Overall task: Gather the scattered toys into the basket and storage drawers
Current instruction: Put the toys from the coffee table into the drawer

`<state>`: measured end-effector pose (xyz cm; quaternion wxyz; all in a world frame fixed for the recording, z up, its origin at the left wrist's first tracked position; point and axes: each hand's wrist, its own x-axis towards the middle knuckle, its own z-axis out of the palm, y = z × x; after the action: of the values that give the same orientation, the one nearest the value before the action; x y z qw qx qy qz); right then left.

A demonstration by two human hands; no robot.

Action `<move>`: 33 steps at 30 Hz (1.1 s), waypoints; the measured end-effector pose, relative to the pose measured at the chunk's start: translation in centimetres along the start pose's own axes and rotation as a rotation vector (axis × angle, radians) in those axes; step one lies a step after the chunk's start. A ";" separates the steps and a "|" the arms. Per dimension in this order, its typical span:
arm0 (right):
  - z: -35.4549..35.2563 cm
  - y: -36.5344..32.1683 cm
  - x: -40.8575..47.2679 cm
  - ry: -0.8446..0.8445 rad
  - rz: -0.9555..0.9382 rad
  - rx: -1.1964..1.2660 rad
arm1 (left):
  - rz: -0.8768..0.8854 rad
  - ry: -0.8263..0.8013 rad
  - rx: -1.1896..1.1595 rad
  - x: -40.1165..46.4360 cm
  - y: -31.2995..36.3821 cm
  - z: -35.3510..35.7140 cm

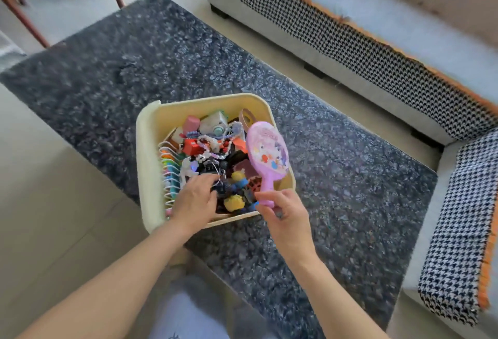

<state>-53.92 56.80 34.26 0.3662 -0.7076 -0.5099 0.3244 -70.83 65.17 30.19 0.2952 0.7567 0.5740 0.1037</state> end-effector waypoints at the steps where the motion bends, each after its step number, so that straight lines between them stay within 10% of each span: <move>1: 1.0 -0.7 0.4 -0.030 0.009 -0.027 | -0.007 0.007 0.018 -0.2 -1.3 -0.8; 15: 16.3 -8.1 8.8 0.060 0.318 -0.373 | 0.037 -0.035 0.048 -0.7 -12.0 -8.7; 33: 21.5 -5.2 3.1 -0.493 0.202 -0.294 | 0.371 -0.221 0.274 4.7 -15.3 -8.1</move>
<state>-73.44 64.94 27.19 0.0910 -0.7001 -0.5520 0.4438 -85.75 74.73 27.23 0.2267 0.8888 0.3982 -0.0062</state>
